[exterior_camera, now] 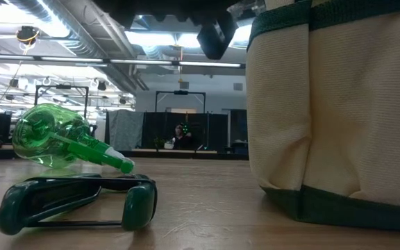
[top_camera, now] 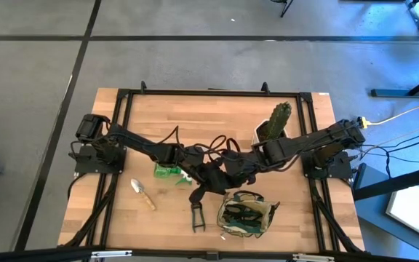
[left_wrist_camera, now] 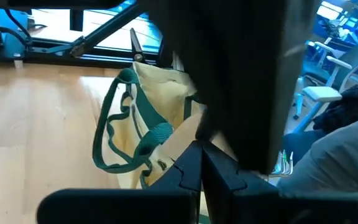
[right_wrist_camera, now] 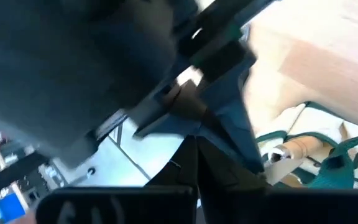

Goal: Pick & Place Garden tools in Gardening bag
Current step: Put the right hand trowel into the side pocket of the white bag

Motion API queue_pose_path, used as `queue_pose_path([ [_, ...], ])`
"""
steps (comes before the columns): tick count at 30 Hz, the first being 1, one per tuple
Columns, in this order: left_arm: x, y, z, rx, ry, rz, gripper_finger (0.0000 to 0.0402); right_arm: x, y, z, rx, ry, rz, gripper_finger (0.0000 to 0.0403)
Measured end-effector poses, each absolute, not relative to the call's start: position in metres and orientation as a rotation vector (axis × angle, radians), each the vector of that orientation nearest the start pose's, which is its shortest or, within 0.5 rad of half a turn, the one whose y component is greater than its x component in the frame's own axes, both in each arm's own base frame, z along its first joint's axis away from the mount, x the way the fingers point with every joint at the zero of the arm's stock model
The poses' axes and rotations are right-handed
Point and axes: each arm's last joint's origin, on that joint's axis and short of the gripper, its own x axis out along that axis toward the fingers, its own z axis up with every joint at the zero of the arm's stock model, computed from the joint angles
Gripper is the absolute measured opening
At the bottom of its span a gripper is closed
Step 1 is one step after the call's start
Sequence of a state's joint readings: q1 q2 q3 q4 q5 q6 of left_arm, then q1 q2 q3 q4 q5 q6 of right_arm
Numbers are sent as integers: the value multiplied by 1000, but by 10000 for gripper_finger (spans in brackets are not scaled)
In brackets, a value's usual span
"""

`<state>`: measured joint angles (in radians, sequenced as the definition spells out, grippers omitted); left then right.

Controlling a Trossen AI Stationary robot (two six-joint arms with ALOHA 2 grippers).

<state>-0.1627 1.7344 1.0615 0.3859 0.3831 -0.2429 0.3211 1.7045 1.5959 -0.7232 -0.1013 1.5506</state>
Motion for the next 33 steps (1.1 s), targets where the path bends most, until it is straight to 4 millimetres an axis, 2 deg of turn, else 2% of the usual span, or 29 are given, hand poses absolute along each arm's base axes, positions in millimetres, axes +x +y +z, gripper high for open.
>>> queue_pose_path([
  [6,376,-73,232,-251,351,-537,1,348,126,341,1335,926,-170,0],
  [10,376,-72,232,-250,348,-536,2,341,132,348,1328,923,-129,0],
  [16,376,-64,226,-259,402,-491,2,330,138,345,1279,934,-227,0],
  [21,376,-59,225,-261,412,-471,2,329,137,343,1265,897,-297,0],
  [33,376,-60,226,-249,402,-469,2,331,139,346,1292,884,-266,0],
])
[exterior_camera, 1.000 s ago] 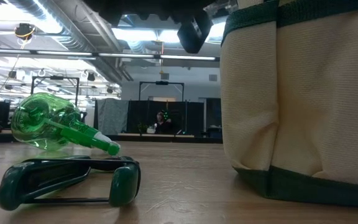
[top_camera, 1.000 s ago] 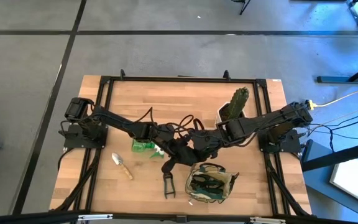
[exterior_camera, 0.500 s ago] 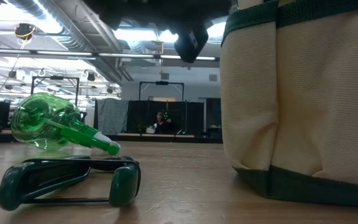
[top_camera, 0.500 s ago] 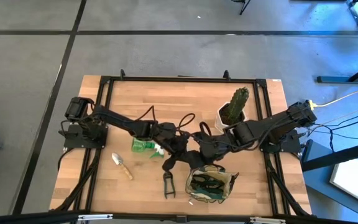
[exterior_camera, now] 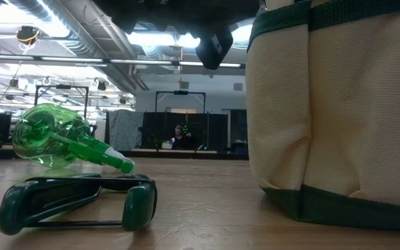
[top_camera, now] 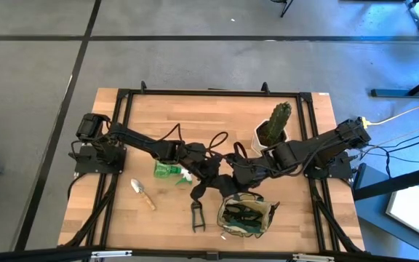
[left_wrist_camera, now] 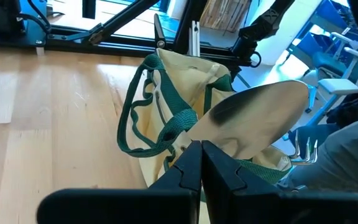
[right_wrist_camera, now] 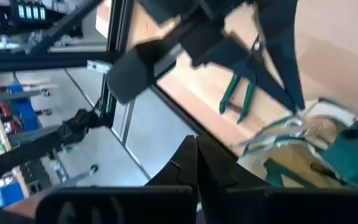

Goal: Pick & Place Garden tools in Gardening bag
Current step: Put the right hand trowel into the side pocket of the white bag

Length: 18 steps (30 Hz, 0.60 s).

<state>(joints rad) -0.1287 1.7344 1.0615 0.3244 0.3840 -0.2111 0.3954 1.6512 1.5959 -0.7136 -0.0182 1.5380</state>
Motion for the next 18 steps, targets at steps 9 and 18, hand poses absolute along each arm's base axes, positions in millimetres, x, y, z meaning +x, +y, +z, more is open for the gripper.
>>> queue_pose_path([
  [9,376,-60,226,-252,402,-468,2,335,141,339,1353,914,-307,0],
  [18,376,-60,226,-250,401,-468,2,334,141,329,1345,964,-378,0],
])
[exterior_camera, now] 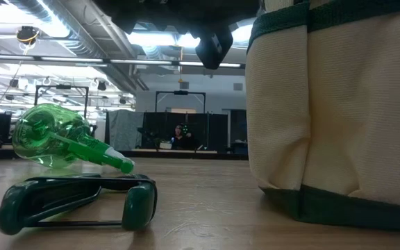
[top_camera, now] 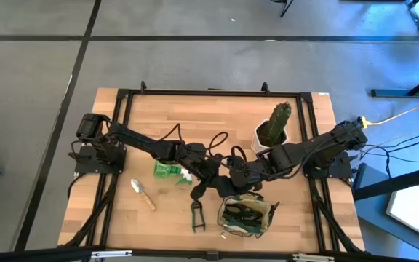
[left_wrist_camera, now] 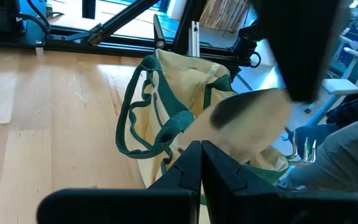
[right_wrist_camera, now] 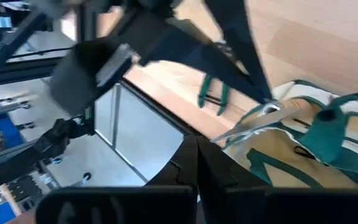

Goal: Pick & Place Garden tools in Gardening bag
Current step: Put the right hand trowel into the side pocket of the white bag

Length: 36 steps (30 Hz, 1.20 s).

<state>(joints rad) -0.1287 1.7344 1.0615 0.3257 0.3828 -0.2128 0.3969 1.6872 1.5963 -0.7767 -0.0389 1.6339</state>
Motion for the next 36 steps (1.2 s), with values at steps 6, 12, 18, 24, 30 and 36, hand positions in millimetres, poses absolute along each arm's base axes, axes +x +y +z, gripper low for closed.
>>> queue_pose_path([
  [6,376,-60,226,-245,399,-469,2,336,144,322,1337,1007,-395,0],
  [12,376,-60,226,-244,402,-469,2,339,146,313,1327,1059,-409,0],
  [18,376,-60,225,-244,407,-469,2,341,146,311,1302,1034,-412,0],
  [24,376,-60,225,-245,408,-469,2,344,147,307,1276,1023,-424,0],
  [30,376,-60,225,-258,411,-467,2,350,153,295,1255,1046,-420,0],
  [36,376,-60,225,-264,415,-468,2,358,157,282,1226,1069,-422,0],
])
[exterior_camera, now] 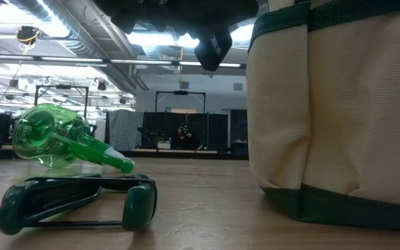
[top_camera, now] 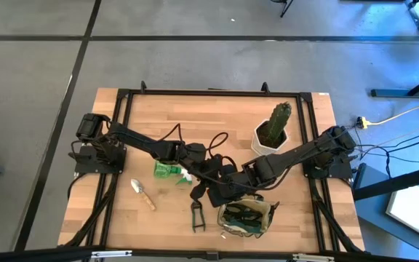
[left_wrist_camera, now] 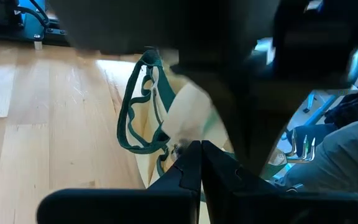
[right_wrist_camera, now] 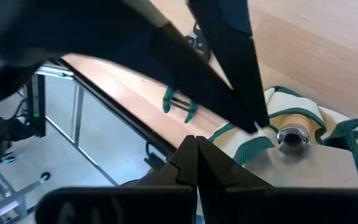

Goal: Pick & Place Garden tools in Gardening bag
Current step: Put the right hand trowel into the side pocket of the white bag

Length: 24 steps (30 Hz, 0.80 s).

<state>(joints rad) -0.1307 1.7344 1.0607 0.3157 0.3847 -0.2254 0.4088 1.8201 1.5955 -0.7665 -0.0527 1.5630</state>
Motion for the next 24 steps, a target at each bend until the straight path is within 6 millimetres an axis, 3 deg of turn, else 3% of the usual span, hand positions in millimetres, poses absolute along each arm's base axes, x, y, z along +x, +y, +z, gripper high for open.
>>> queue_pose_path([
  [14,374,-60,228,-286,414,-465,2,363,165,286,1208,979,-344,0],
  [24,368,-43,248,-279,367,-413,2,332,154,331,1190,782,-401,0],
])
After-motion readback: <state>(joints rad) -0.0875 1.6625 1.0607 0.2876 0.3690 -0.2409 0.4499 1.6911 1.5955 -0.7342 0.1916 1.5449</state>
